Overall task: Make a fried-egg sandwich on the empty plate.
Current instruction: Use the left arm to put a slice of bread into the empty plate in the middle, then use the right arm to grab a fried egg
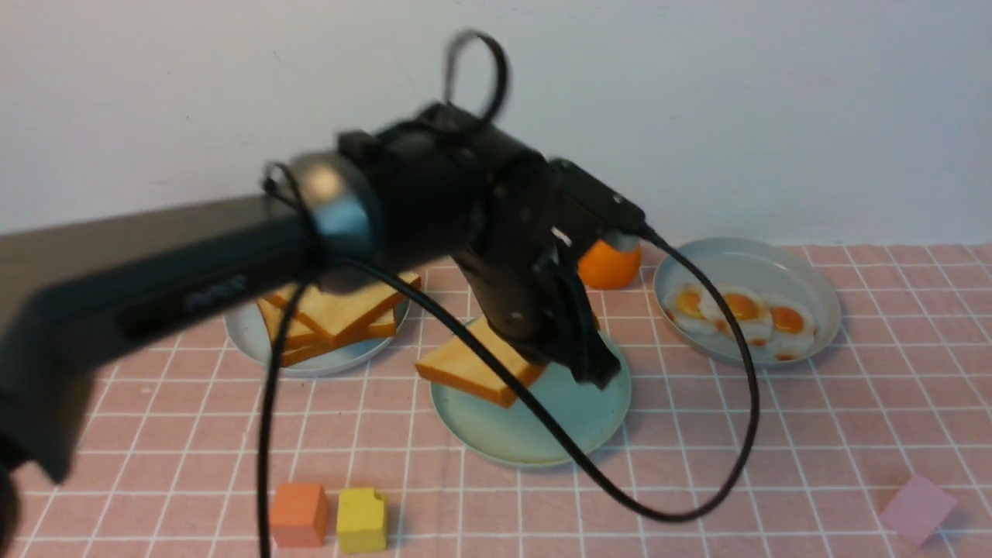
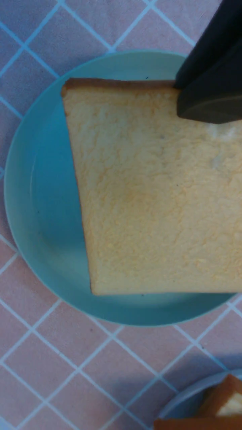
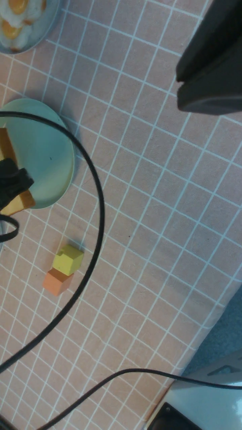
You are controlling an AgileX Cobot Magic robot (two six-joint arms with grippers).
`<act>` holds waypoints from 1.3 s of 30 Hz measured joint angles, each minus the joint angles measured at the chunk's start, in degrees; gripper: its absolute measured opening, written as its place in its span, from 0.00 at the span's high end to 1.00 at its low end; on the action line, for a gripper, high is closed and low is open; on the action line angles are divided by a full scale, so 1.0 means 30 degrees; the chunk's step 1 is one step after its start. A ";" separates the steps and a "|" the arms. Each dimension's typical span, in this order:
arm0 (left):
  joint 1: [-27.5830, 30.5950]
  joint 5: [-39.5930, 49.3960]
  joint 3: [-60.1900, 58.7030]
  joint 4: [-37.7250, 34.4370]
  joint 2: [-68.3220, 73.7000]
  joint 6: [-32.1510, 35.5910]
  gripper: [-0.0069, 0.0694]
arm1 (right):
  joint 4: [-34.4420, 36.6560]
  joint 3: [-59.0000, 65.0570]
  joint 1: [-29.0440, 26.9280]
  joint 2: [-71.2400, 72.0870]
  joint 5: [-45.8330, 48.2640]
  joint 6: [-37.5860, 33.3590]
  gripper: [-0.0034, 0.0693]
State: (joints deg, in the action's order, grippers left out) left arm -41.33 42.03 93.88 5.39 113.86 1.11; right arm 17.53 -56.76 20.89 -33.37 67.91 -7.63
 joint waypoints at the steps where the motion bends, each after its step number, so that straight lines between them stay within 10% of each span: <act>1: -0.0029 -0.0276 0.0002 0.0147 0.0311 -0.0017 0.89 | 0.0000 0.0000 0.0000 0.0054 0.0069 0.0000 0.84; 16: -0.0029 -0.1846 -0.0018 0.0125 0.1803 -0.0158 0.86 | 0.0000 0.0000 0.0000 0.0401 0.1004 0.0000 0.84; 32: -0.0029 0.3253 0.3343 -0.0109 0.2049 -0.1833 0.22 | 0.0000 0.0000 0.0000 0.0365 0.1012 0.0000 0.83; 36: -0.0029 0.4964 0.4613 -0.0801 0.1567 -0.2476 0.26 | -0.0018 0.0000 0.0000 0.0089 0.0954 0.0000 0.83; 39: -0.0029 0.6588 0.5125 -0.2573 -0.0666 -0.2489 0.48 | -0.0226 0.0000 0.0000 -0.0885 0.0798 0.0017 0.82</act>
State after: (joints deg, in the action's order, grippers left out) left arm -41.42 61.79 109.25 -2.33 111.87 -6.35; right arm 16.85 -56.76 20.89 -36.03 70.31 -7.58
